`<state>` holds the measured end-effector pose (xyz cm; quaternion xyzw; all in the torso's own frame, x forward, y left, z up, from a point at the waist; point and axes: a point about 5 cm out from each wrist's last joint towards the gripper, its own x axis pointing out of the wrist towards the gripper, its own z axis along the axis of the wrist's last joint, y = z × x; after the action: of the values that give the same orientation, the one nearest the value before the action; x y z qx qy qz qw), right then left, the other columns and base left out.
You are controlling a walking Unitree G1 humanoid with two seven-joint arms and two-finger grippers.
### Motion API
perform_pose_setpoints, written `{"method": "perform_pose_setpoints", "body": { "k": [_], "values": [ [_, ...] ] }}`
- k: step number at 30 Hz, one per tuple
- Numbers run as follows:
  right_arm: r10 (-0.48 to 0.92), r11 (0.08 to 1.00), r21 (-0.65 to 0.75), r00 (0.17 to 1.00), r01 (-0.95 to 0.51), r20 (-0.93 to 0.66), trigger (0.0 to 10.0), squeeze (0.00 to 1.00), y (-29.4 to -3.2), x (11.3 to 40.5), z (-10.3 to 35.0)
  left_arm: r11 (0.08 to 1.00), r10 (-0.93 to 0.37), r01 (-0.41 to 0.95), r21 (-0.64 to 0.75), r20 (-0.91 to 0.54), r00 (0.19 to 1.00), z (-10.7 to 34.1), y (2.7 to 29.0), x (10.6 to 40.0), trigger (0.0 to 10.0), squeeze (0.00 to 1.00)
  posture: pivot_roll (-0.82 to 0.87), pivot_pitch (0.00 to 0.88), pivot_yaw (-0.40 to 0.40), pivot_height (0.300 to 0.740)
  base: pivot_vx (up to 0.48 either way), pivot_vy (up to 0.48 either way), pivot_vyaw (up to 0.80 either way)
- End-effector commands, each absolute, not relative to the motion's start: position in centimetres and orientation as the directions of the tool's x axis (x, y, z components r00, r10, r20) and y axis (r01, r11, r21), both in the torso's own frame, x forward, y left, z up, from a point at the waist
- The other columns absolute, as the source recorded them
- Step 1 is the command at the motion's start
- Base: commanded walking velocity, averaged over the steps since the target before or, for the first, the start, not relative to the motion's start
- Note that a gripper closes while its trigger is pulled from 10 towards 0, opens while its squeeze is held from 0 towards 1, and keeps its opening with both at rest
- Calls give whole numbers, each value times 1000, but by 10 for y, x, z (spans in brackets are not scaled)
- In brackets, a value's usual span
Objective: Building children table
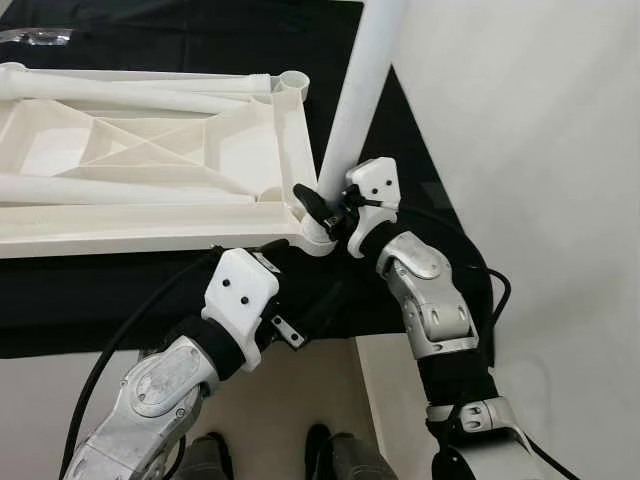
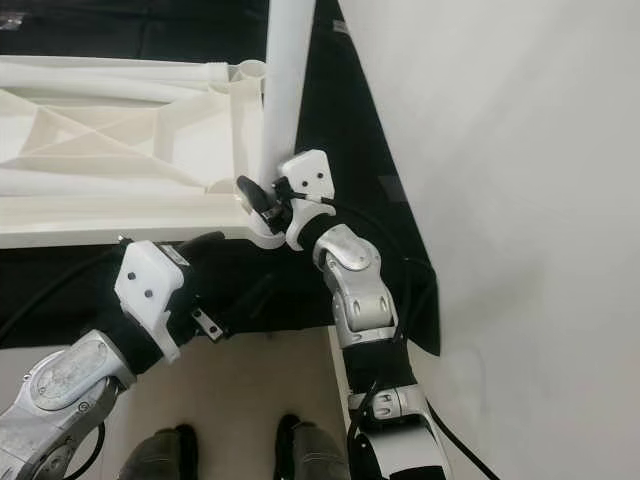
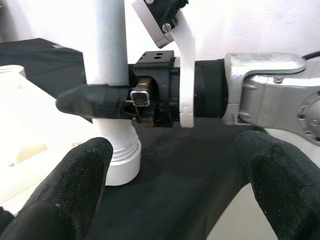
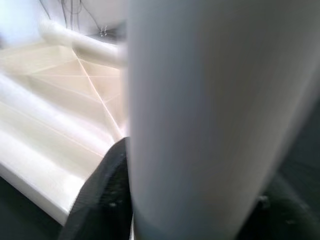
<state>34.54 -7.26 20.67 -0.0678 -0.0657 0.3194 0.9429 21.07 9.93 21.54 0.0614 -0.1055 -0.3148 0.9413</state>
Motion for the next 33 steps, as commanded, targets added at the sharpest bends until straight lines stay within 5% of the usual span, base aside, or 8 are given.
{"method": "perform_pose_setpoints", "body": {
  "k": [1, 9, 10, 17, 27, 28, 29, 33],
  "values": [
    [637, 755, -138, 767, -641, -78, 10000, 867, -70, 343, 177, 792, -608, 584, 175, 154, 779, 213, 100, 210, 10000, 0, 75, 232, -150, 740, 0, 0, 0],
    [848, 514, -221, 529, -829, -13, 10000, 1000, -56, 339, 212, 788, -614, 592, 169, 151, 775, 212, 98, 210, 10000, 0, 72, 238, -147, 740, 0, 0, 0],
    [904, 414, -258, 429, -873, -1, 10000, 0, -55, 337, 223, 787, -615, 593, 168, 152, 774, 212, 97, 210, 10000, 0, 76, 239, -152, 740, 0, 0, 0],
    [993, 54, -369, 87, -928, -75, 10000, 0, -60, 338, 251, 797, -602, 578, 175, 159, 783, 214, 100, 211, 10000, 0, 96, 237, -155, 740, 0, 0, 0],
    [984, -115, -349, -58, -930, -167, 10000, 0, -66, 344, 261, 799, -599, 574, 178, 154, 786, 214, 101, 210, 10000, 0, 113, 245, -160, 740, 0, 0, 0],
    [977, -148, -337, -85, -930, -195, 8941, 0, -68, 344, 259, 800, -598, 573, 179, 152, 787, 214, 102, 210, 10000, 0, 114, 246, -162, 740, 0, 0, 0],
    [973, -167, -325, -102, -931, -208, 0, 0, -70, 344, 258, 801, -597, 572, 178, 151, 788, 213, 102, 209, 10000, 0, 113, 248, -161, 740, 0, 0, 0],
    [967, -193, -308, -127, -932, -221, 0, 0, -72, 345, 254, 801, -597, 572, 178, 151, 788, 213, 102, 209, 10000, 0, 113, 249, -160, 740, 0, 0, 0]
  ]
}}
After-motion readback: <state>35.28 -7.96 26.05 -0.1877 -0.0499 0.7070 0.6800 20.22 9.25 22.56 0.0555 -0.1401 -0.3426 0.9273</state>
